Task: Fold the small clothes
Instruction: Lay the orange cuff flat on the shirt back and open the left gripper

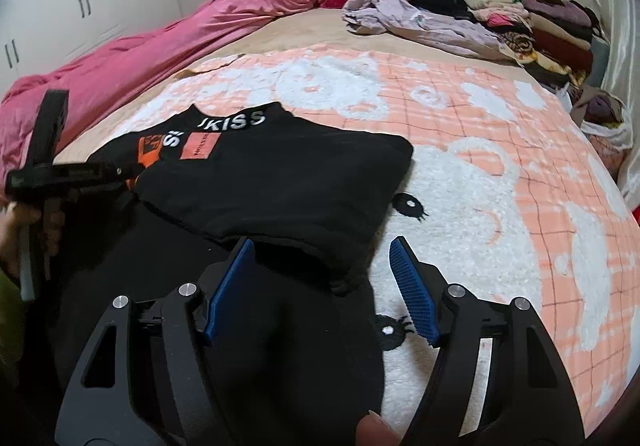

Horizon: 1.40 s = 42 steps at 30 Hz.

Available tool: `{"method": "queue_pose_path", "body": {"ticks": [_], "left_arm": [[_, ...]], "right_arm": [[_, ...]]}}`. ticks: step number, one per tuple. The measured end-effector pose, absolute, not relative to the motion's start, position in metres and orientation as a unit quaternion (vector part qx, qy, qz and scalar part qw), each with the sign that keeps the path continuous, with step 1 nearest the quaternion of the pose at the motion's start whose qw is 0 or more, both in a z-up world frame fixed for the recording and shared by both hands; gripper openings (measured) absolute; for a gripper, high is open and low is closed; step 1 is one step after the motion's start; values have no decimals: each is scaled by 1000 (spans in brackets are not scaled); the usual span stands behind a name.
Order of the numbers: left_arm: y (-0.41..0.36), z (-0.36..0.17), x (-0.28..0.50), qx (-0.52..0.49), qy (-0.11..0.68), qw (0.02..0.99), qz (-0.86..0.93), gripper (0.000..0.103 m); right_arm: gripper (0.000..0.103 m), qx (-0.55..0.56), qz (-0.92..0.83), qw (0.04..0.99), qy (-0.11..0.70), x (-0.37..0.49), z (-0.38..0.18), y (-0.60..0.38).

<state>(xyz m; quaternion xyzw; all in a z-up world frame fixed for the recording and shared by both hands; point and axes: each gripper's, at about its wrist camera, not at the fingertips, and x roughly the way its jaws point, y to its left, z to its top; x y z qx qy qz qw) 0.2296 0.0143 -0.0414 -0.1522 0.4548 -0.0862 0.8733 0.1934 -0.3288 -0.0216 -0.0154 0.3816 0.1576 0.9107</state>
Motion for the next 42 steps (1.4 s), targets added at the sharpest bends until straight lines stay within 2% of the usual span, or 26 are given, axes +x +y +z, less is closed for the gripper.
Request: {"method": "queue_pose_path", "body": {"ticks": [1, 4, 13, 22, 33, 38, 41, 42], "left_arm": [[13, -40, 228, -146, 451, 877, -82, 11], [11, -30, 224, -139, 438, 884, -85, 9], [38, 16, 204, -132, 394, 907, -62, 9], [53, -24, 221, -105, 472, 875, -30, 13], [61, 19, 204, -82, 410, 909, -2, 13], [17, 5, 206, -55, 427, 900, -67, 13], [0, -21, 212, -14, 465, 884, -51, 14], [2, -29, 214, -12, 477, 878, -42, 17]], "right_arm": [[63, -14, 155, 911, 382, 194, -22, -330], [63, -11, 150, 910, 386, 195, -24, -333], [63, -20, 148, 911, 385, 195, -24, -332], [63, -56, 152, 910, 383, 193, -29, -311], [62, -73, 207, 904, 368, 195, -28, -269], [62, -41, 206, 890, 404, 212, -40, -271], [62, -39, 169, 878, 446, 221, -57, -278], [60, -29, 171, 875, 452, 222, -61, -281]]}}
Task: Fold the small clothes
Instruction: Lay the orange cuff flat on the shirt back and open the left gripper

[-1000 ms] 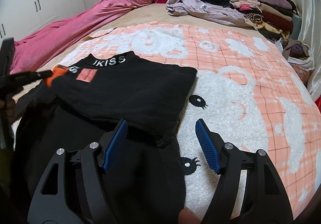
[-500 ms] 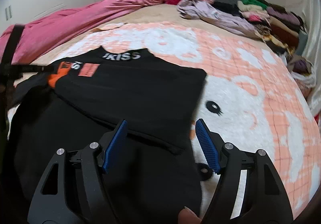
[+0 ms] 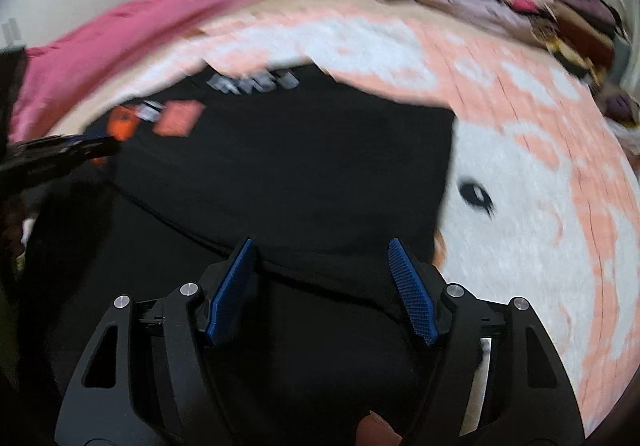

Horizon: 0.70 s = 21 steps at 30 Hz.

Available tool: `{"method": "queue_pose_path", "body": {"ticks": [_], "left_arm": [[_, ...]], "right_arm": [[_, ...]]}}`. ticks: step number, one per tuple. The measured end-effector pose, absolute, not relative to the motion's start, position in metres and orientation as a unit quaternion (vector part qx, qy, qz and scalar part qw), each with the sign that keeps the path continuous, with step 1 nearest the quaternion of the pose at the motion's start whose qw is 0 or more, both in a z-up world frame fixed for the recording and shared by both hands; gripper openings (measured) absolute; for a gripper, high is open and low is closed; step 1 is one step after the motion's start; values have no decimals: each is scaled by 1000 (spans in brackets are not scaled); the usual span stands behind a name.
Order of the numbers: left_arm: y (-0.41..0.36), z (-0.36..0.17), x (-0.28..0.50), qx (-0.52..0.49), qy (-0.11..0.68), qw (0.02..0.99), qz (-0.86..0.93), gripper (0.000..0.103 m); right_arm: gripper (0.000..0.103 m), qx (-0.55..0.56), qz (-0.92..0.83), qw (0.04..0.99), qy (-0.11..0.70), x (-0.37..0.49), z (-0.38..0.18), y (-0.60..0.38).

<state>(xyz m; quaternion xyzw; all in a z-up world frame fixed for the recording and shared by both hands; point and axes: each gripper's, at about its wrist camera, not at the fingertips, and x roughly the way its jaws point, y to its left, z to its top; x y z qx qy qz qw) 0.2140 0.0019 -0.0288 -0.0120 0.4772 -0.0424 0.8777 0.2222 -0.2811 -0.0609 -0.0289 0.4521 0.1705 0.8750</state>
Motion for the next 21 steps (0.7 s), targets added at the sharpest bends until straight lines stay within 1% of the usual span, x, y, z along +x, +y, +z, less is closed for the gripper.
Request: {"method": "queue_pose_path", "body": {"ticks": [2, 7, 14, 17, 20, 21], "left_arm": [[11, -37, 217, -33, 487, 872, -45, 18], [21, -30, 215, -57, 486, 871, -55, 19], [25, -5, 214, -59, 438, 896, -49, 20], [25, -8, 220, -52, 442, 895, -44, 20], [25, -19, 228, -45, 463, 885, -39, 20], [26, -23, 230, -37, 472, 880, -31, 23]], "right_arm": [[60, -18, 173, 875, 452, 221, -63, -284], [61, -32, 174, 880, 440, 214, -62, -281], [61, 2, 162, 906, 391, 223, -28, -298], [62, 10, 144, 906, 397, 246, -22, -299], [62, 12, 140, 899, 414, 269, -28, -293], [62, 10, 139, 897, 419, 276, -31, -289]]}}
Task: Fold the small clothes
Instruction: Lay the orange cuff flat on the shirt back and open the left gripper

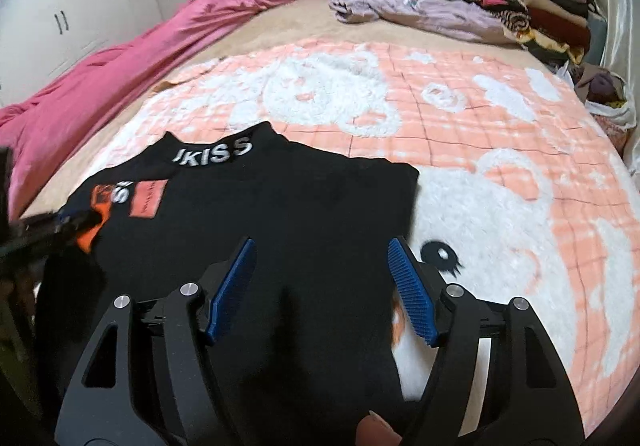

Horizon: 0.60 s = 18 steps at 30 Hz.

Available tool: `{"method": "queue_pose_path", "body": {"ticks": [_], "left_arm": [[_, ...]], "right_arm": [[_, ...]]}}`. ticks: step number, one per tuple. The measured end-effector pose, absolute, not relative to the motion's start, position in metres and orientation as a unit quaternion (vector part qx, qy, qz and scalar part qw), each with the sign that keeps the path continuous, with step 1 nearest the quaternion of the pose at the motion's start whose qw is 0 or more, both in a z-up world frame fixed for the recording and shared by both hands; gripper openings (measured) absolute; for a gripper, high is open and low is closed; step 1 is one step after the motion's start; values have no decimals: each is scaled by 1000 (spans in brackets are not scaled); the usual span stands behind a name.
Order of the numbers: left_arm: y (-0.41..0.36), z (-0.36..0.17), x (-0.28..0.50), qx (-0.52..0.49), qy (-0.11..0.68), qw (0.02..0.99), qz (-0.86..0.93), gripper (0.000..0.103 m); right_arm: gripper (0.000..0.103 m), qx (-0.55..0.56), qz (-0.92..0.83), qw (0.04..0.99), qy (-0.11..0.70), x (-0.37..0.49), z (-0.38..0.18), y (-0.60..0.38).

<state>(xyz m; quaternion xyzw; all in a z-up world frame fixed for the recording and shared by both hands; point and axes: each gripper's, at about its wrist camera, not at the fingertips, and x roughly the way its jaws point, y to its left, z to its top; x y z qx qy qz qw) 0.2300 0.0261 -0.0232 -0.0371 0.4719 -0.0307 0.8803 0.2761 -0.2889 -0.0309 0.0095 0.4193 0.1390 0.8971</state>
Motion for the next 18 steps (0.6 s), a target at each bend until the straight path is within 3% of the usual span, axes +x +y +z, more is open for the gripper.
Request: {"method": "queue_pose_path", "body": {"ticks": [3, 12, 18], "left_arm": [[34, -30, 232, -45, 481, 875, -27, 28], [39, -33, 231, -60, 483, 873, -36, 28], [43, -29, 230, -82, 479, 873, -43, 28]], "right_arm": [[62, 12, 138, 890, 433, 298, -39, -280], [61, 7, 100, 879, 467, 333, -67, -277], [61, 18, 112, 889, 444, 313, -47, -284]]}}
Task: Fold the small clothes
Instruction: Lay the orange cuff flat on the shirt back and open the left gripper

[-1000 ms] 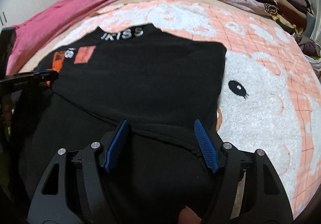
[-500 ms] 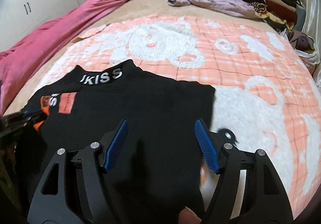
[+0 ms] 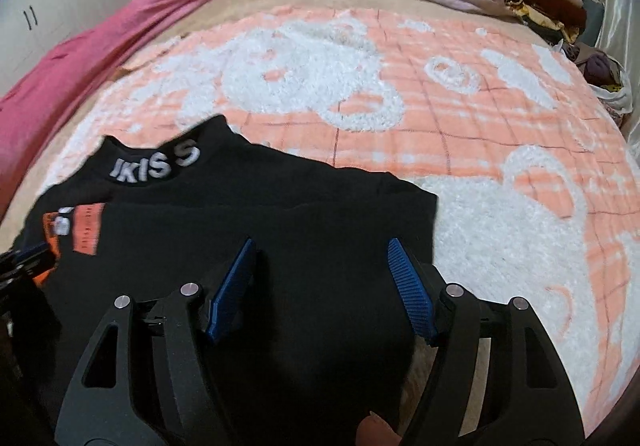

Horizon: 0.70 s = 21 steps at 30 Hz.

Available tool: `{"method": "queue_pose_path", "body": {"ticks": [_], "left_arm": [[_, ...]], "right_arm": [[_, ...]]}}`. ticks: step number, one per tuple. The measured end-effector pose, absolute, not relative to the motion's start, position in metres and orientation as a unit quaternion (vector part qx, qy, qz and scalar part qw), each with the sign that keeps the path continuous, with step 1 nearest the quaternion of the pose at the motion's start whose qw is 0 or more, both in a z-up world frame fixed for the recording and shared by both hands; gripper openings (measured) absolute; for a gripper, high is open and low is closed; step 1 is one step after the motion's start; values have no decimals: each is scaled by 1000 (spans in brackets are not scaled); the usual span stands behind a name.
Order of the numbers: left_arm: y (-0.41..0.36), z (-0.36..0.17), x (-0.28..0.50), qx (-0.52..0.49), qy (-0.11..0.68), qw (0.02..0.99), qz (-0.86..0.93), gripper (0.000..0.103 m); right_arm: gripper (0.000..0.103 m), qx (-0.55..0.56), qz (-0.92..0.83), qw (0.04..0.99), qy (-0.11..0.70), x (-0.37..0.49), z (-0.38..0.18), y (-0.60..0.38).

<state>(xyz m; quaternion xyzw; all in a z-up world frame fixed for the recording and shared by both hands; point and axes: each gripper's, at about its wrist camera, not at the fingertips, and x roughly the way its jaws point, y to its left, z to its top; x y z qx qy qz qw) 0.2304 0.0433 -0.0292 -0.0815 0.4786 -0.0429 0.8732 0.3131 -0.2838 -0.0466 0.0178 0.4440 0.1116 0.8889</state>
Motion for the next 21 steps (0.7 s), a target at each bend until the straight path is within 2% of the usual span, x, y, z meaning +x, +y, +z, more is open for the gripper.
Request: {"method": "queue_pose_path", "body": {"ticks": [8, 10, 21], "left_arm": [[34, -12, 217, -85, 464, 879, -73, 28], [29, -11, 214, -86, 465, 877, -83, 33], [16, -29, 216, -50, 487, 869, -70, 40]], "right_arm": [[62, 3, 141, 894, 426, 256, -33, -279], [62, -1, 145, 894, 423, 246, -35, -276], [62, -7, 144, 879, 454, 234, -66, -269]]}}
